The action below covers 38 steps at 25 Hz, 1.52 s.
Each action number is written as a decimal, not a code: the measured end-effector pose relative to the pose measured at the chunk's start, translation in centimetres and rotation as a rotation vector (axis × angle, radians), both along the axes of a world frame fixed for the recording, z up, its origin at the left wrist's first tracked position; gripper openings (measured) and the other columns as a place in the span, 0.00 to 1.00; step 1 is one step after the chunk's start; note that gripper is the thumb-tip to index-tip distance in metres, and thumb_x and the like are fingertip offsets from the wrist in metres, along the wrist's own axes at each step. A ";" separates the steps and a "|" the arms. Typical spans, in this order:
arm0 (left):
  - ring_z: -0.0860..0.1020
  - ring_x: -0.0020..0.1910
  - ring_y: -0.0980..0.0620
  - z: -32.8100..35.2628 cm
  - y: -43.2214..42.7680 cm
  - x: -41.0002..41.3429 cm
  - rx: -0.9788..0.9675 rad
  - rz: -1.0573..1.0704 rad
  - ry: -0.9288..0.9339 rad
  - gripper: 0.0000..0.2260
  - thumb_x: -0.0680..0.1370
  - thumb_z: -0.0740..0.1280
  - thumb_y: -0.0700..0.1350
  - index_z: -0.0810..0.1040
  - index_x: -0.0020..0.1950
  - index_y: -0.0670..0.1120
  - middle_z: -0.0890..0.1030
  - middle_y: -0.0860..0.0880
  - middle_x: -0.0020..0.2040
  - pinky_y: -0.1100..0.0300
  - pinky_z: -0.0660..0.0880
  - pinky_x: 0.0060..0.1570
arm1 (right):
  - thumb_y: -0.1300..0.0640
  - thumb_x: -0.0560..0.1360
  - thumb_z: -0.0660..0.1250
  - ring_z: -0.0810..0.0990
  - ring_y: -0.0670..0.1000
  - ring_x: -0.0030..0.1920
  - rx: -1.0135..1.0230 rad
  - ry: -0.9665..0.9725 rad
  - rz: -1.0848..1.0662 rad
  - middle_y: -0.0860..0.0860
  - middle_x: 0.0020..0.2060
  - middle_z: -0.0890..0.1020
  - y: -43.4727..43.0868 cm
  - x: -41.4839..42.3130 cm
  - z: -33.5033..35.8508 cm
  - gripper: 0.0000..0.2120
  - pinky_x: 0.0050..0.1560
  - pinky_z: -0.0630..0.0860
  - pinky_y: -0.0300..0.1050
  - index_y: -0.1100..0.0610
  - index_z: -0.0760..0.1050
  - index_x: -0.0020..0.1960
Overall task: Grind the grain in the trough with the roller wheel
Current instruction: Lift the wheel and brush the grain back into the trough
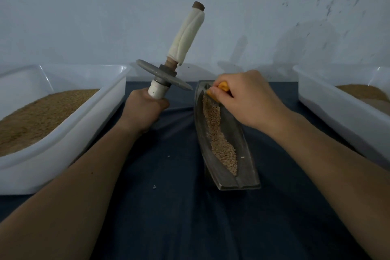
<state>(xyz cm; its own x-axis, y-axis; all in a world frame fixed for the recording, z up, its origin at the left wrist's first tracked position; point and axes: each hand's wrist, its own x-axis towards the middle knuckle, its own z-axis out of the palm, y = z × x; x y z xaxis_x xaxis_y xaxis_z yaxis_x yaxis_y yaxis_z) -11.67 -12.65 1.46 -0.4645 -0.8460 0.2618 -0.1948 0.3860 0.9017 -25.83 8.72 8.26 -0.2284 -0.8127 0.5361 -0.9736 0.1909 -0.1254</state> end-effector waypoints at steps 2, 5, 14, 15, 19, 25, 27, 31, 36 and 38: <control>0.73 0.24 0.53 0.1 -0.1 0.2 0.021 -0.025 0.018 0.08 0.67 0.73 0.46 0.76 0.37 0.46 0.77 0.48 0.27 0.58 0.71 0.26 | 0.46 0.83 0.63 0.78 0.48 0.31 0.102 -0.021 0.001 0.51 0.31 0.81 0.6 0.6 1.6 0.18 0.37 0.76 0.46 0.56 0.82 0.43; 0.72 0.25 0.50 0.2 -0.2 0.3 0.046 -0.053 0.047 0.08 0.68 0.73 0.45 0.75 0.39 0.45 0.76 0.46 0.28 0.56 0.71 0.27 | 0.46 0.82 0.64 0.79 0.49 0.29 -0.059 -0.023 -0.042 0.54 0.30 0.81 0.7 0.2 4.6 0.21 0.38 0.79 0.48 0.61 0.79 0.38; 0.72 0.25 0.50 0.0 -0.5 0.4 0.037 -0.071 0.087 0.09 0.71 0.73 0.45 0.75 0.38 0.43 0.75 0.47 0.27 0.57 0.72 0.25 | 0.47 0.82 0.65 0.81 0.50 0.33 -0.039 -0.123 -0.023 0.53 0.31 0.82 0.9 -0.7 1.5 0.19 0.43 0.80 0.53 0.60 0.81 0.41; 0.73 0.25 0.50 0.0 -0.6 0.5 0.036 -0.073 0.078 0.09 0.72 0.73 0.45 0.76 0.39 0.43 0.76 0.48 0.27 0.57 0.72 0.25 | 0.47 0.82 0.65 0.80 0.50 0.32 -0.084 -0.127 -0.020 0.54 0.30 0.82 0.9 -0.9 1.6 0.20 0.42 0.80 0.53 0.60 0.80 0.39; 0.73 0.26 0.51 -0.1 -0.7 0.5 0.048 -0.095 0.068 0.08 0.72 0.74 0.45 0.76 0.41 0.44 0.77 0.48 0.29 0.57 0.73 0.26 | 0.48 0.84 0.62 0.80 0.50 0.30 -0.290 -0.072 -0.009 0.53 0.28 0.80 0.6 -0.5 1.3 0.21 0.41 0.79 0.51 0.59 0.78 0.37; 0.72 0.25 0.49 -0.4 -1.2 0.4 0.078 -0.097 0.117 0.12 0.67 0.74 0.49 0.75 0.39 0.44 0.76 0.47 0.28 0.55 0.72 0.26 | 0.49 0.85 0.61 0.82 0.52 0.33 -0.274 -0.090 -0.044 0.54 0.32 0.82 -0.2 -0.5 -0.7 0.18 0.41 0.81 0.53 0.60 0.80 0.44; 0.72 0.25 0.49 -0.5 -1.5 0.5 0.095 -0.095 0.128 0.13 0.65 0.75 0.51 0.75 0.38 0.45 0.76 0.47 0.28 0.55 0.72 0.25 | 0.50 0.85 0.60 0.82 0.53 0.33 -0.219 -0.105 -0.064 0.55 0.32 0.82 -0.3 -0.6 -0.9 0.19 0.42 0.81 0.54 0.61 0.79 0.44; 0.73 0.25 0.49 -0.6 -1.7 0.6 0.110 -0.097 0.148 0.13 0.65 0.75 0.51 0.76 0.39 0.45 0.77 0.48 0.28 0.55 0.72 0.27 | 0.52 0.84 0.61 0.80 0.52 0.29 -0.298 -0.110 -0.060 0.55 0.27 0.79 -0.2 -0.4 -0.1 0.21 0.37 0.81 0.53 0.61 0.73 0.35; 0.73 0.25 0.51 -0.4 -1.4 0.5 0.076 -0.095 0.129 0.10 0.68 0.74 0.48 0.76 0.39 0.44 0.77 0.49 0.28 0.56 0.73 0.26 | 0.49 0.85 0.60 0.82 0.49 0.31 -0.422 -0.076 -0.040 0.51 0.30 0.81 -0.2 0.0 -0.1 0.17 0.38 0.81 0.51 0.57 0.79 0.45; 0.72 0.24 0.51 -0.4 -1.2 0.4 0.071 -0.101 0.138 0.09 0.70 0.73 0.46 0.75 0.38 0.44 0.76 0.48 0.27 0.57 0.72 0.25 | 0.50 0.85 0.61 0.82 0.50 0.33 -0.405 -0.100 -0.048 0.51 0.32 0.82 -0.3 -0.4 -0.6 0.15 0.39 0.82 0.52 0.58 0.81 0.49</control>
